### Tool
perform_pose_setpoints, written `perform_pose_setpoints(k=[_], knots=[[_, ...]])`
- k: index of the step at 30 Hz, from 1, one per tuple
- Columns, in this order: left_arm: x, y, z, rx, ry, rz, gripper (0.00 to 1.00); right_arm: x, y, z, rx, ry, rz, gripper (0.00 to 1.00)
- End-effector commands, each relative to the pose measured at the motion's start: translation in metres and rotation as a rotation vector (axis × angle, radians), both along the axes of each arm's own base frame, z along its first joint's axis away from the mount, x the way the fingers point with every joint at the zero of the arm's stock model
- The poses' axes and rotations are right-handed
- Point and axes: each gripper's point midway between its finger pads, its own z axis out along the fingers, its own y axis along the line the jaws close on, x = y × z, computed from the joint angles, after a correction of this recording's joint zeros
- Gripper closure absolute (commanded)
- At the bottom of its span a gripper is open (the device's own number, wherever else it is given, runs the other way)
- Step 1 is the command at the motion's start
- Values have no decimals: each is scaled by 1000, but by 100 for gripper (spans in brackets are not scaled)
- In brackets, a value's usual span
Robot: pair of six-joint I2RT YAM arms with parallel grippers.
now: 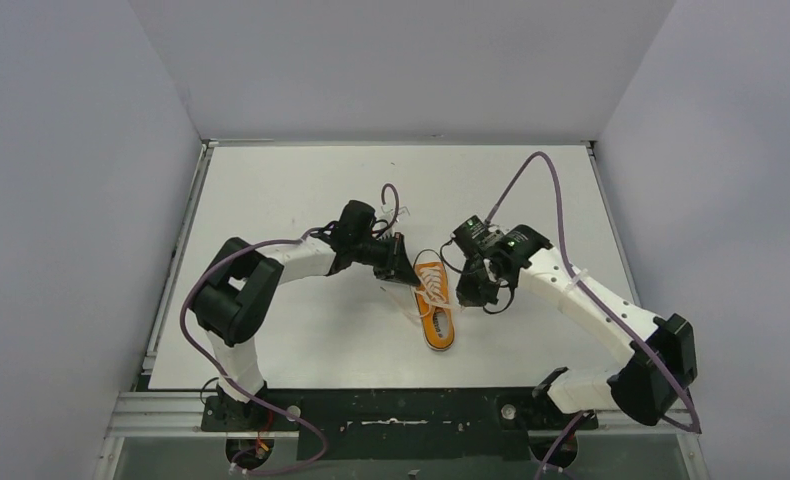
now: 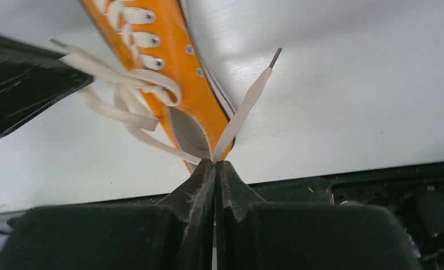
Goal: Tie the shoes
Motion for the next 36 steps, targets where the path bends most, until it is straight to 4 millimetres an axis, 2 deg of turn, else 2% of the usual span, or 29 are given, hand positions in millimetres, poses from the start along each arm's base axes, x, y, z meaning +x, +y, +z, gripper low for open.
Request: perform_pose_setpoints(k=[1,3,6,7,9,10,13,16,19,21,22,24,27,30,32,36], knots=[[4,-2,36,-37,-120,-16,100,-18,-30,-19,-137,119,-275,100],[-1,1,34,-21,-126,-36,100,-18,-33,-37,-137,133,-324,100],[-6,6,30,-9,-131,-51,100,-2,-48,-59,-195,92,-355,100],[-7,7,30,-9,-132,-53,100,7,-59,-62,-251,56,-330,100],[-9,7,28,-11,-128,-60,100,14,-64,-70,-300,40,-230,100],[-11,5,30,-25,-120,-66,100,11,-65,-73,-312,51,-176,100],[-15,0,29,-46,-96,-79,100,-7,-56,-76,-238,72,-29,86],[-17,-3,29,-56,-85,-89,100,-22,-44,-59,-113,37,193,57],[-18,-5,33,-68,-89,-95,100,-9,-16,-21,-6,-185,516,53],[-19,-4,34,-66,-88,-102,100,-4,26,-2,174,-388,791,46],[-19,-4,35,-64,-87,-105,100,8,40,9,214,-495,864,45],[-20,-5,36,-65,-84,-117,100,26,37,3,184,-520,893,46],[-23,-3,37,-61,-87,-132,100,40,35,-10,312,-499,860,47],[-25,-1,37,-62,-88,-144,100,39,36,-20,404,-483,853,47],[-25,-1,37,-62,-90,-147,100,31,37,-29,458,-433,860,47],[-27,0,36,-62,-88,-148,100,16,32,-45,476,-361,852,48]])
